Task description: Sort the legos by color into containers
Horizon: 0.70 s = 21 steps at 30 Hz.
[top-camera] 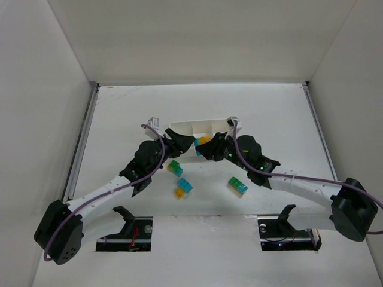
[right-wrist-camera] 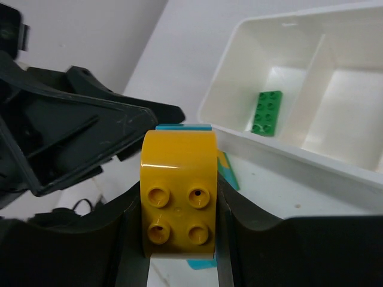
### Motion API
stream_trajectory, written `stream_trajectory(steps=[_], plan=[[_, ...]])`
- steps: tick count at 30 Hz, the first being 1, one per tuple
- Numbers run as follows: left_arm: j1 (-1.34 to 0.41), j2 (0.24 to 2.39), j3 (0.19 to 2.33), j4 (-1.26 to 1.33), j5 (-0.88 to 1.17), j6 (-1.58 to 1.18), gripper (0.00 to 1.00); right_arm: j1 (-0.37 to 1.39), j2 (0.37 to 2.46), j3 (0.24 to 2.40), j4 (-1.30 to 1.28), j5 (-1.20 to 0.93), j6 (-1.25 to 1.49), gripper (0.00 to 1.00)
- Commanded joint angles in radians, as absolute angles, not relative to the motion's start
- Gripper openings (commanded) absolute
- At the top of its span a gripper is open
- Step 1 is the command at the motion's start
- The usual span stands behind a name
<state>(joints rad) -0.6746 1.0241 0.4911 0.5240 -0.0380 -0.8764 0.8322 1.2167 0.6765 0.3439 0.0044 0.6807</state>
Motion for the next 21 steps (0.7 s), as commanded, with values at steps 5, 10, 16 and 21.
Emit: stream_trajectory(steps=[5,10,16,21], plan=[[-0.65,1.005,0.411,0.807,0.044,-1.025,0.52,0.806,1.288,0.663,0.636,-0.149,0.891,0.25],[-0.643,0.989,0.371,0.888,0.064,-1.075,0.51,0.803,1.345,0.644,0.731,-0.184,0.96,0.25],[-0.633,0.973,0.344,0.917,0.074,-1.111,0.45,0.797,1.391,0.641,0.827,-0.204,1.031,0.25],[-0.631,0.953,0.331,0.92,0.066,-1.126,0.43,0.791,1.42,0.63,0.917,-0.207,1.095,0.27]])
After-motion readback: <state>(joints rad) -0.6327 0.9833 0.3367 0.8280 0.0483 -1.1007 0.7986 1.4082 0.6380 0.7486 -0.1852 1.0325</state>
